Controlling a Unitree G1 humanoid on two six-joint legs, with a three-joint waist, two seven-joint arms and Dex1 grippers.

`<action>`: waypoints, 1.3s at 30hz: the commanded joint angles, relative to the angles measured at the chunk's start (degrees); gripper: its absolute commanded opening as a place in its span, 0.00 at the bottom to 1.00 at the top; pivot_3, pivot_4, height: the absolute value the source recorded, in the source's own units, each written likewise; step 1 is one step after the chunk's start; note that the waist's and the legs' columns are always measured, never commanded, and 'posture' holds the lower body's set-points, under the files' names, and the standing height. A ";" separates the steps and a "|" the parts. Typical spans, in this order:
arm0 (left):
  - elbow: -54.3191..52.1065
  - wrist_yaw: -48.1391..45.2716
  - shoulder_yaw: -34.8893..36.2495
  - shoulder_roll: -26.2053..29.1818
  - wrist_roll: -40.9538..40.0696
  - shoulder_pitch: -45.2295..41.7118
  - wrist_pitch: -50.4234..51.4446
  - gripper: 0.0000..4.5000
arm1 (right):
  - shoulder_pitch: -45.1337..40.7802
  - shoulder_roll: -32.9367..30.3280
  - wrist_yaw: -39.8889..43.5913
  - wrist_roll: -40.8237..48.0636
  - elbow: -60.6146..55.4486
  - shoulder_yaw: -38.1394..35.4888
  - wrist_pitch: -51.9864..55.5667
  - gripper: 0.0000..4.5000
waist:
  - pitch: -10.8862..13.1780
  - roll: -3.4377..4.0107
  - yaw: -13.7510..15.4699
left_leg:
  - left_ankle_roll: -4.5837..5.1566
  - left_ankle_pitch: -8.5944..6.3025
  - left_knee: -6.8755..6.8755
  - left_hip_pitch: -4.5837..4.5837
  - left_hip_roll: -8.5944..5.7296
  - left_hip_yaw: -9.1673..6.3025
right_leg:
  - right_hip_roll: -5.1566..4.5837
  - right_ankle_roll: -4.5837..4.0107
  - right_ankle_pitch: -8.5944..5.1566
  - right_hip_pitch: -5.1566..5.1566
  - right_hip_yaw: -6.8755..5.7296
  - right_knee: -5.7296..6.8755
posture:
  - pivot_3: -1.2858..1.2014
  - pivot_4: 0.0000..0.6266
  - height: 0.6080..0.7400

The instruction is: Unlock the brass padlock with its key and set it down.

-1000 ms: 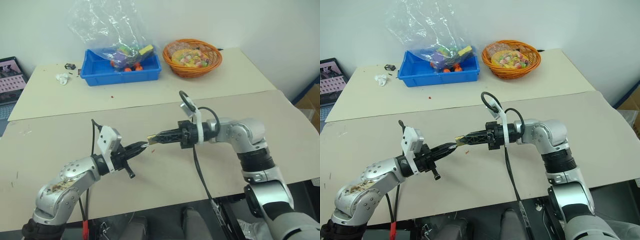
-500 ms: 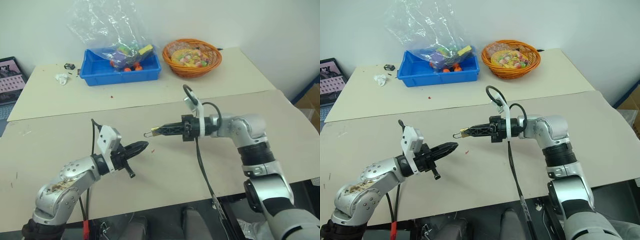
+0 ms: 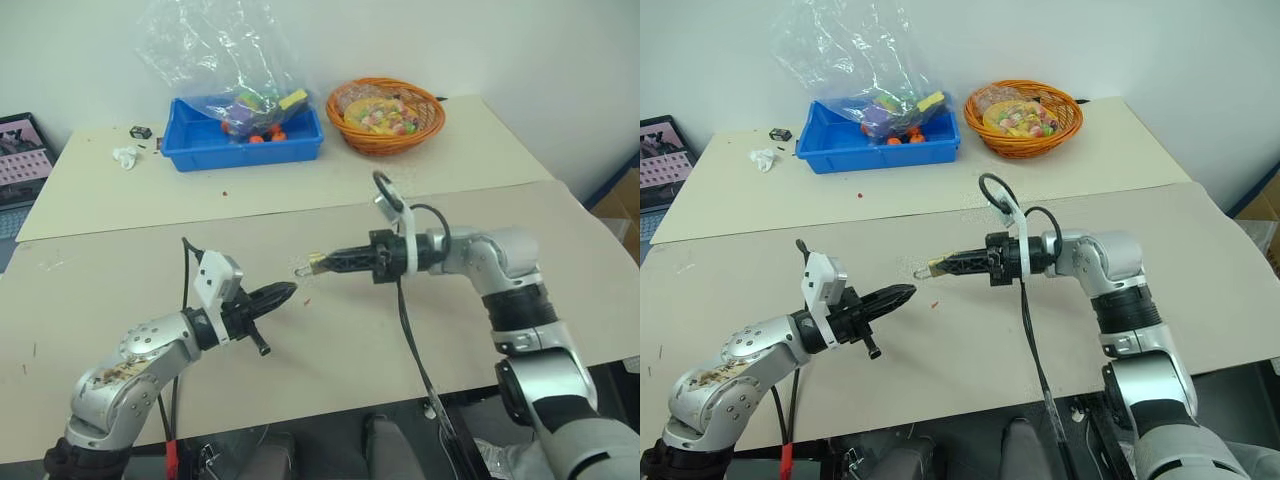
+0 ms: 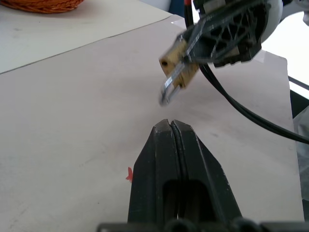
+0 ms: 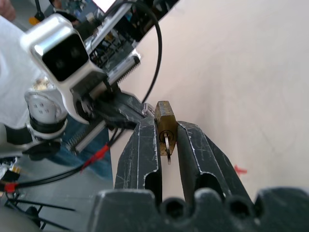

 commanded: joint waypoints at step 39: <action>-2.80 1.03 0.77 -0.26 -0.75 -0.82 0.61 0.01 | -0.62 2.87 -1.80 1.37 -4.90 -1.31 1.30 0.05 | 0.00 0.00 0.15 | 0.00 0.00 0.01 0.01 0.00 0.00 | 0.00 0.00 0.00 0.00 0.00 -0.01 | 0.52 0.24 1.00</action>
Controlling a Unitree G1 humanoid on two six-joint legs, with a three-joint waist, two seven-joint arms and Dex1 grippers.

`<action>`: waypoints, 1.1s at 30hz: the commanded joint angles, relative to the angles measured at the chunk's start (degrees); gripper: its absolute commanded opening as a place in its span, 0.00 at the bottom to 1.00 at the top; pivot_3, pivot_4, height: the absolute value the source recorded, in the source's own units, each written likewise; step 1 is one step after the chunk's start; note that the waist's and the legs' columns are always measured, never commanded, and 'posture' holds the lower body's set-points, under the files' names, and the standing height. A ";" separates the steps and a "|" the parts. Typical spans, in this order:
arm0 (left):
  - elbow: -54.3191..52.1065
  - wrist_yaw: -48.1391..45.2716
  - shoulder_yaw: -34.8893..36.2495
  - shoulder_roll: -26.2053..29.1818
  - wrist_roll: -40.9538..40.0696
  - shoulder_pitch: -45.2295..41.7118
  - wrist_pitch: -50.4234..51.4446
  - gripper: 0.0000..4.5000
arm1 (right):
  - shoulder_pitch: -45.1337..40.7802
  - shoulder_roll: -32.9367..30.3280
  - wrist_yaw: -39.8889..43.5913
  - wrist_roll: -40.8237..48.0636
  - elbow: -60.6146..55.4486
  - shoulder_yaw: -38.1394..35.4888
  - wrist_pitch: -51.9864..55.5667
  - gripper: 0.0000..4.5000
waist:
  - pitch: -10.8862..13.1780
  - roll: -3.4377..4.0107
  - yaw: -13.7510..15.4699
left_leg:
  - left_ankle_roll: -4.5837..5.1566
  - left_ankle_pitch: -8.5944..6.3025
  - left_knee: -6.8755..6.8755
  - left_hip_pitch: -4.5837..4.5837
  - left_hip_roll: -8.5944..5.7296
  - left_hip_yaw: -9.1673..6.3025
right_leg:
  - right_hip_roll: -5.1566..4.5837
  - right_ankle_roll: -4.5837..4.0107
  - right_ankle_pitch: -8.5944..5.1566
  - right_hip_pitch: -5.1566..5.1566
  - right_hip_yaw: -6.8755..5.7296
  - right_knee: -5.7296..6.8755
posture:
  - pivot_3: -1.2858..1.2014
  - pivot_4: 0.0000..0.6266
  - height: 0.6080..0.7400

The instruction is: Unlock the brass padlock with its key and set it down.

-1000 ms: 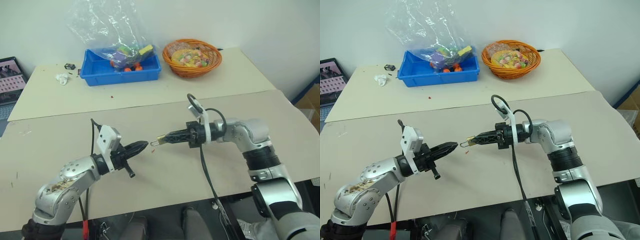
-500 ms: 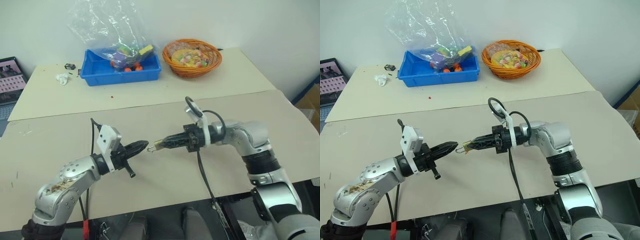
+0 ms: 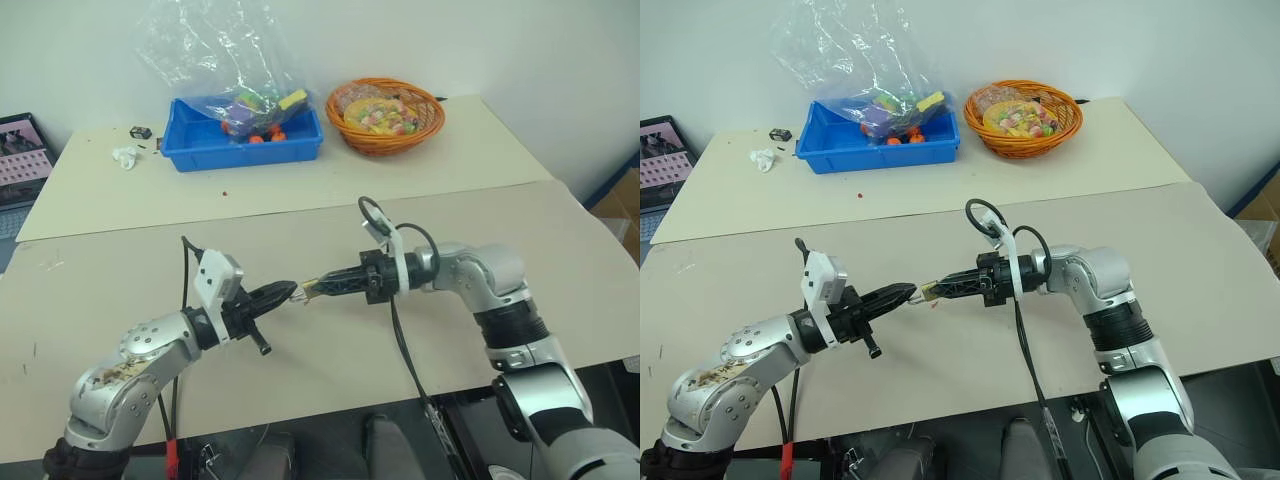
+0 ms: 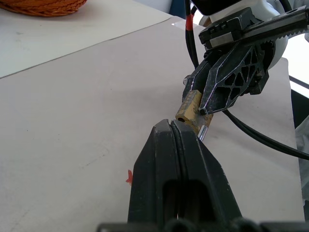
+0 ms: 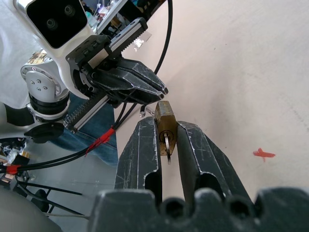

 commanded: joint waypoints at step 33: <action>-9.44 -3.21 2.26 6.20 2.32 2.04 -2.51 0.01 | -1.83 0.78 -5.07 -5.70 11.23 1.06 3.16 0.05 | 0.00 0.00 -0.23 | 0.00 0.00 -0.02 0.00 0.00 0.00 | 0.00 0.00 0.00 0.00 0.02 -0.01 | 0.52 0.24 1.00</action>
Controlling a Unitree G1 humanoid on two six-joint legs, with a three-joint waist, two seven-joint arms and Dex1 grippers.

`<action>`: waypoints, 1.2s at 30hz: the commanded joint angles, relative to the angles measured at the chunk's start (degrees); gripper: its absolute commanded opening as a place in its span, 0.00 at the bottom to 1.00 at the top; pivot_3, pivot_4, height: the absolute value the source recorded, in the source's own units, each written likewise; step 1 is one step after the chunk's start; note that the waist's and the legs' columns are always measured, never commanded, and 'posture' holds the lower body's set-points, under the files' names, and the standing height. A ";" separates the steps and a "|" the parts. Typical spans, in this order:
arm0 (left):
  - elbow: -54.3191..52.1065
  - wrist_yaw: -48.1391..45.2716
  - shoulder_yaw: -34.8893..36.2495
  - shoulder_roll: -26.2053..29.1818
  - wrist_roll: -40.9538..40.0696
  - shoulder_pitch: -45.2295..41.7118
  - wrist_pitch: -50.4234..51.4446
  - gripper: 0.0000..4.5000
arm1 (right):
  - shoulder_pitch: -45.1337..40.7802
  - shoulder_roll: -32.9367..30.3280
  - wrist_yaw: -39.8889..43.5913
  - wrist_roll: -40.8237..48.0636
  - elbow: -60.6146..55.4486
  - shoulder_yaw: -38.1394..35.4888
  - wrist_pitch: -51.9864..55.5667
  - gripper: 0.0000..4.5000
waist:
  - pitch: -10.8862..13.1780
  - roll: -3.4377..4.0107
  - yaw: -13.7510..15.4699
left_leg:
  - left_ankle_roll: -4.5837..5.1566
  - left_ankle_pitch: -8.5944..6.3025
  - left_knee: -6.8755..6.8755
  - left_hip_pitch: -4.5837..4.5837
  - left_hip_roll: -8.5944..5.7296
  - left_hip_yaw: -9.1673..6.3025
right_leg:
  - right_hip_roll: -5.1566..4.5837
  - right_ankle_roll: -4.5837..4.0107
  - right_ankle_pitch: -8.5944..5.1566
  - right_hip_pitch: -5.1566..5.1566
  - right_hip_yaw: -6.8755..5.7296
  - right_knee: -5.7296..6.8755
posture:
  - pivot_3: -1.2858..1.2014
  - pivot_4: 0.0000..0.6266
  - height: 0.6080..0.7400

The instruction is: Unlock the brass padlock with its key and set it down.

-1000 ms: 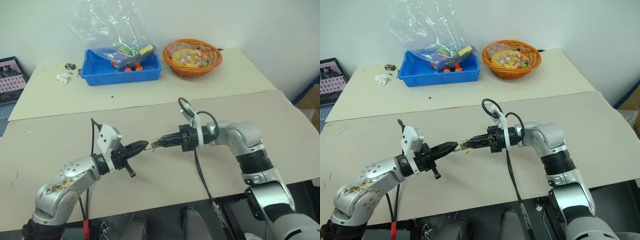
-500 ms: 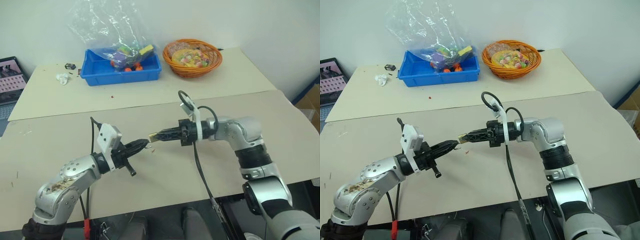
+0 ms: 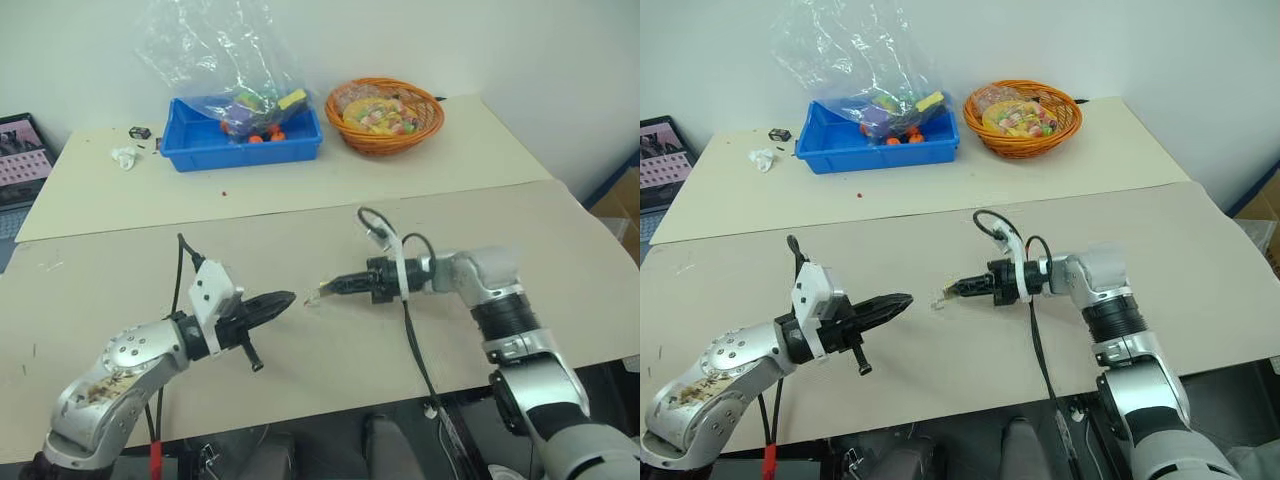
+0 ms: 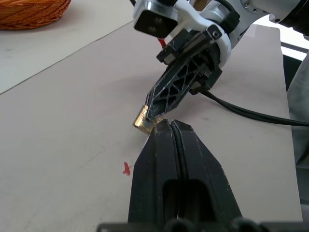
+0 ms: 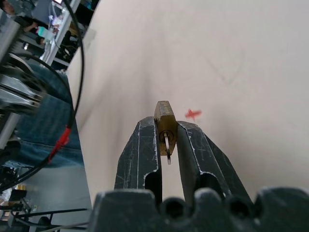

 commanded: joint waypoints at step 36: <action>-3.86 1.77 2.47 1.76 -2.11 -2.42 2.87 0.00 | -0.52 -4.10 -3.97 -8.80 15.81 -3.67 -6.36 0.90 | -0.07 -0.07 1.39 | 0.11 -0.08 -0.33 1.61 0.00 0.00 | 0.02 0.04 -0.03 1.61 0.02 -0.22 | 0.52 0.24 1.00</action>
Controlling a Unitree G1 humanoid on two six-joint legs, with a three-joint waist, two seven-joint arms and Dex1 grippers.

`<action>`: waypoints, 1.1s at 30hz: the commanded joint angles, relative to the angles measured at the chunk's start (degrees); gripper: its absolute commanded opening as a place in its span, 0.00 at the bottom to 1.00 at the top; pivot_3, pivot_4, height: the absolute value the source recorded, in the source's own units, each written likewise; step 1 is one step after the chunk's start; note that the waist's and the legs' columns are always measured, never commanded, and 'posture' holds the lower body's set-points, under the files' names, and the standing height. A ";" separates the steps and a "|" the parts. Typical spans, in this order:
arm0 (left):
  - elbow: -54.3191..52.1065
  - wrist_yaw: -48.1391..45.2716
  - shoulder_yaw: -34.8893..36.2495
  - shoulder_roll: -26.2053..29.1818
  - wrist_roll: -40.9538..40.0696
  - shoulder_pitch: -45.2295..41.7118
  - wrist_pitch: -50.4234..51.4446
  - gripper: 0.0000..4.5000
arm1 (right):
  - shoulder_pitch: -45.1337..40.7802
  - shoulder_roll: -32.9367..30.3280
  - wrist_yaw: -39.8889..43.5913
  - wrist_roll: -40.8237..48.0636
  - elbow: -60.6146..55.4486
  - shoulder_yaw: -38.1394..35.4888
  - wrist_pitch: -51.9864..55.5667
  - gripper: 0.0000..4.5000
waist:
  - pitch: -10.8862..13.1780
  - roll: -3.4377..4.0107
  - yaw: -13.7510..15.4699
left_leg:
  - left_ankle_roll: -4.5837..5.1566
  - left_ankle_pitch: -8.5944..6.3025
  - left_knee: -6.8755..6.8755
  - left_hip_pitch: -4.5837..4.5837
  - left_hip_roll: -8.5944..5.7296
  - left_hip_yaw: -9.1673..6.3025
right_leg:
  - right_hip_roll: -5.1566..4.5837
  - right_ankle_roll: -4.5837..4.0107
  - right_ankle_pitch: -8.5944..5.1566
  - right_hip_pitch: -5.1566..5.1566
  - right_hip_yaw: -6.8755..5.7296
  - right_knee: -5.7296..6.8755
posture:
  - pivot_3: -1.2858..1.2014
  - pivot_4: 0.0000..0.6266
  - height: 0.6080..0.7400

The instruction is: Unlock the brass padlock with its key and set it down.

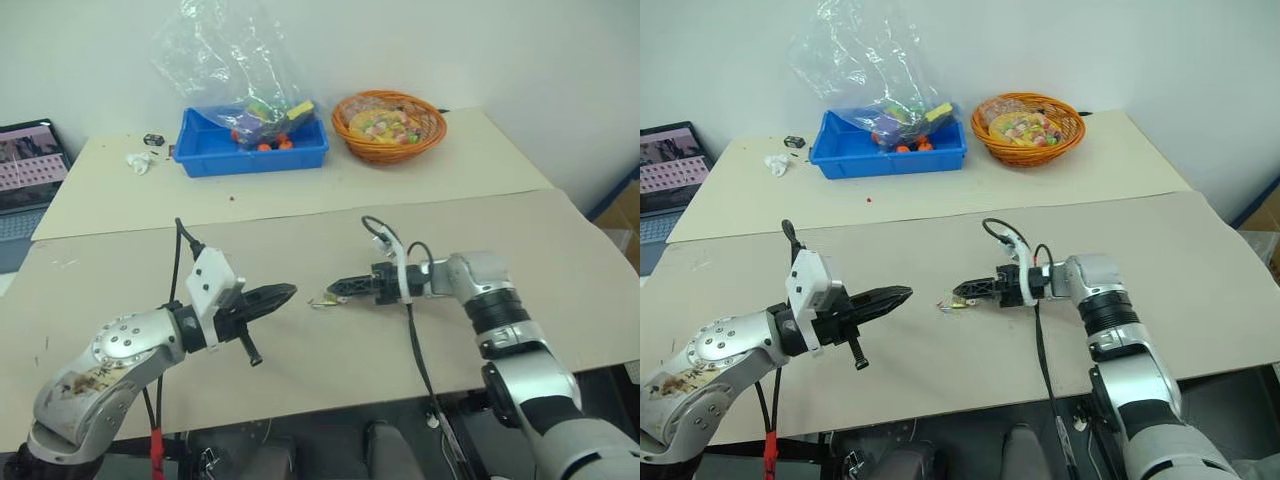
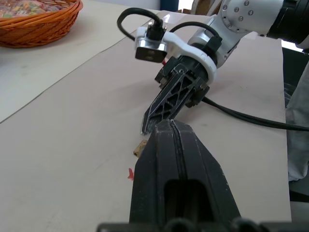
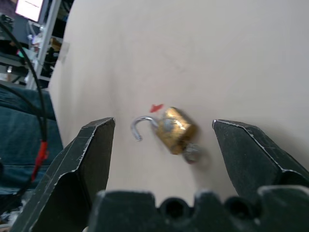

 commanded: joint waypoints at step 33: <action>5.64 1.80 -3.51 -8.42 13.33 8.06 -11.14 0.00 | 33.68 8.92 -41.21 -15.65 -50.34 -13.07 -28.89 0.90 | 0.04 0.00 0.02 | -0.11 0.00 -0.09 -0.77 0.06 0.22 | 0.09 -0.01 -0.02 -1.06 0.18 -0.02 | 0.52 0.24 1.00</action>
